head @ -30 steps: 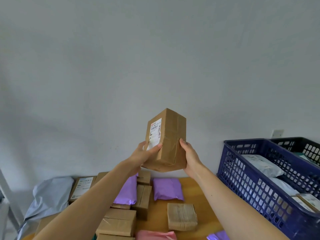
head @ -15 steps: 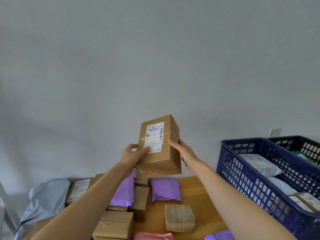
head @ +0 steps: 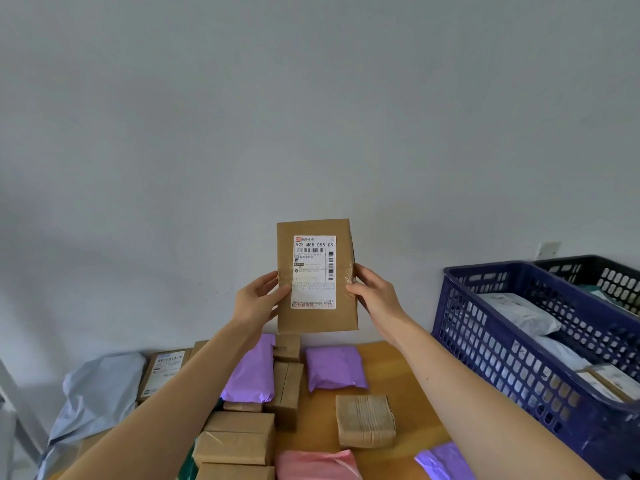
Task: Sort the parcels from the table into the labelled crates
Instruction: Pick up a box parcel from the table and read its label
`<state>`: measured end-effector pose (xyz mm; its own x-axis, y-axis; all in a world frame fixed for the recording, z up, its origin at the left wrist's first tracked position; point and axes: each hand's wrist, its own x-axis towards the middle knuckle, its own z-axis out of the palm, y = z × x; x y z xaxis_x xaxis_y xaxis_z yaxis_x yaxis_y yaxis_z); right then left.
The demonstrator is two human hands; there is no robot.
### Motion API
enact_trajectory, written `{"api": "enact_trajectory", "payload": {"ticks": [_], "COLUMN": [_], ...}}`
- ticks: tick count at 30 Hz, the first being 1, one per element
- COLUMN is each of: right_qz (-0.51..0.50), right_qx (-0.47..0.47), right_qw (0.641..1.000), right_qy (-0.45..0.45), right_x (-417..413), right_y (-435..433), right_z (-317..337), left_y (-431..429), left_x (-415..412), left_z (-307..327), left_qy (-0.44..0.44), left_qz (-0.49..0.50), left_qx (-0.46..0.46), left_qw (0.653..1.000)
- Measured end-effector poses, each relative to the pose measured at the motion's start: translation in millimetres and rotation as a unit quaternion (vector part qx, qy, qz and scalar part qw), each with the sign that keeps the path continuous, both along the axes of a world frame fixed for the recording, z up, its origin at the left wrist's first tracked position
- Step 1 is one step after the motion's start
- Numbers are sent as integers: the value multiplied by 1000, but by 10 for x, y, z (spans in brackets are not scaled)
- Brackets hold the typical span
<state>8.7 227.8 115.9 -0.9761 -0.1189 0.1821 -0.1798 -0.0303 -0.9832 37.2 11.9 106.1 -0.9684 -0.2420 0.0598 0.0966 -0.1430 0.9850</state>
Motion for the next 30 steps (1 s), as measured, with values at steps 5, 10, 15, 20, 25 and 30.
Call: {"api": "enact_trajectory", "payload": {"ticks": [5, 10, 15, 20, 25, 30], "right_qz": [-19, -62, -114, -186, -235, -305], "right_qx": [-5, -23, -22, -3, -10, -27], "right_qw": [1000, 998, 993, 982, 971, 950], "right_qy": [3, 0, -16, -33, -46, -60], "right_x": [105, 162, 263, 395, 608, 819], "right_y": [-15, -9, 107, 423, 838, 1264], "right_z": [-88, -107, -220, -333, -421, -440], "left_y": [-39, -59, 36, 344, 819, 1352], "left_x": [-31, -108, -200, -307, -313, -288], "left_z": [-39, -26, -121, -218, -307, -328], "left_qy": [11, 12, -5, -24, -43, -67], "left_qz": [-16, -46, -93, -152, -208, -249], "left_qx": [-16, -6, 3, -4, -1, -4], "left_qw": [1000, 999, 996, 988, 977, 966]}}
